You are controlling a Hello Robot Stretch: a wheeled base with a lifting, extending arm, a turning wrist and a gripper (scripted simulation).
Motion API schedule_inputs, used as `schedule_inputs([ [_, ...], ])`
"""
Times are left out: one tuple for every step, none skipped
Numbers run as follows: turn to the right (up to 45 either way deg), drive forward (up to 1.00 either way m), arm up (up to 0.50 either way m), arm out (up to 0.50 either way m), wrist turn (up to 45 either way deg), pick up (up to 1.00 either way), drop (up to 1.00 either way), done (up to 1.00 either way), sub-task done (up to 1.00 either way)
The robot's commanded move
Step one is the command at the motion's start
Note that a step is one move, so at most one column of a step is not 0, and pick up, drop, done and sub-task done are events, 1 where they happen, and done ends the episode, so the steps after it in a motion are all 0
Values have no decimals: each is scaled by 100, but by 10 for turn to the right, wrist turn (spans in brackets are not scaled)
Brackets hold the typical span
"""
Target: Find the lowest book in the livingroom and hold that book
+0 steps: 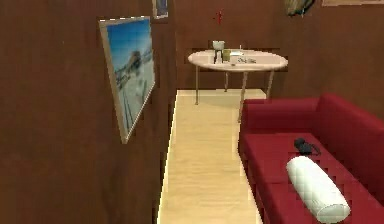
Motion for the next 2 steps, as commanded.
schedule_inputs([
  [0,25,0,0,0,0,0,0,0],
  [30,0,0,0,0,0,0,0,0],
])
